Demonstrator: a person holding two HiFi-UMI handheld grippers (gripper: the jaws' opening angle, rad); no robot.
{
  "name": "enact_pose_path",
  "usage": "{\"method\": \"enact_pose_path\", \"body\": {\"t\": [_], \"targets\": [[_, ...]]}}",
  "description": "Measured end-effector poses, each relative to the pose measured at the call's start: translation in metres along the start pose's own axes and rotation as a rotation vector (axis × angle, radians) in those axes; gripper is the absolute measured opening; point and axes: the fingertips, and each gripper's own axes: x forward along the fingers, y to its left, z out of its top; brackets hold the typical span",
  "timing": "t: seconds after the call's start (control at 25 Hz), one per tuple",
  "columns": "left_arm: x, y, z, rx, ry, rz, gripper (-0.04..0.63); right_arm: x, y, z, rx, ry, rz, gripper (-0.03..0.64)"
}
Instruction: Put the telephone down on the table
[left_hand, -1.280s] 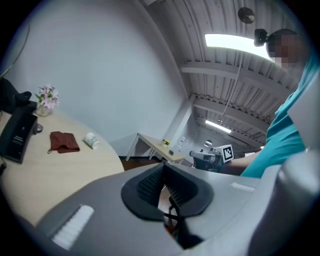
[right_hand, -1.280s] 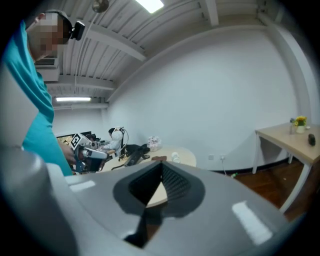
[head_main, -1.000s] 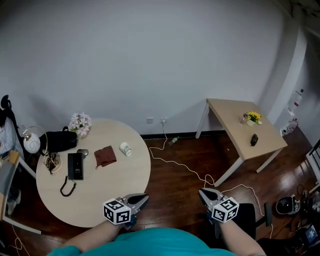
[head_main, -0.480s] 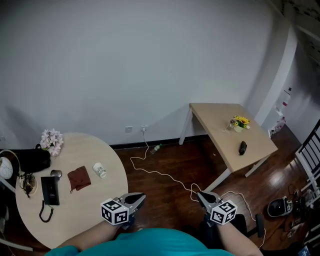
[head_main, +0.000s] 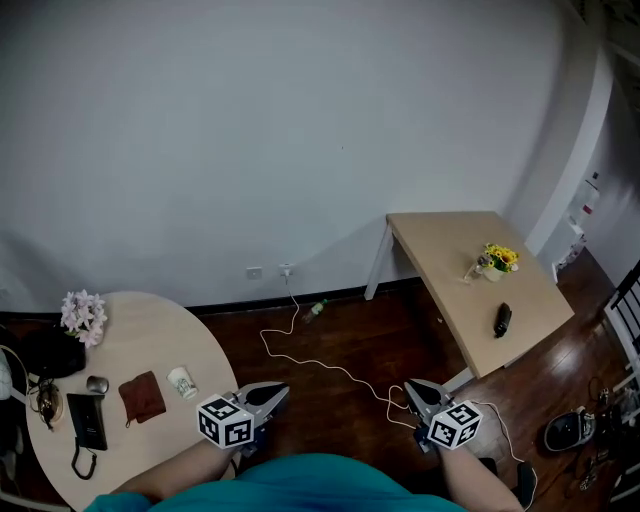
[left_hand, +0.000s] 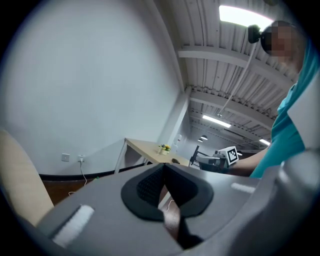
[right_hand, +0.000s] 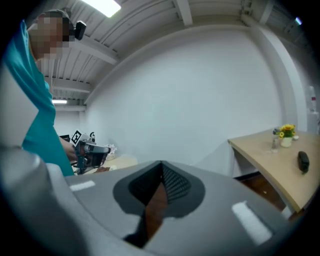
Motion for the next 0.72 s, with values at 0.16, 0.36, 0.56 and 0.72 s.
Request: {"method": "enact_pose_path", "body": {"t": [0.16,0.36,0.56,0.72], "targets": [[0.04,0.03,0.007,0.004,-0.003,0.107,0.006,0.037,-0.052,0.001,-0.025,0.009,0.095,0.002],[0.102,0.056,0.036,-0.002,-0.08,0.26,0.006,0.085,-0.118,0.02,-0.108,0.046,0.254,0.002],[0.148,0.062,0.058,0.004,-0.101,0.329,0.006,0.126,-0.162,0.049,-0.123,0.048,0.359,0.002],[0.163,0.077,0.072,0.005,-0.105,0.362,0.006,0.158,-0.183,0.059,-0.12,0.044,0.391,0.002]]}}
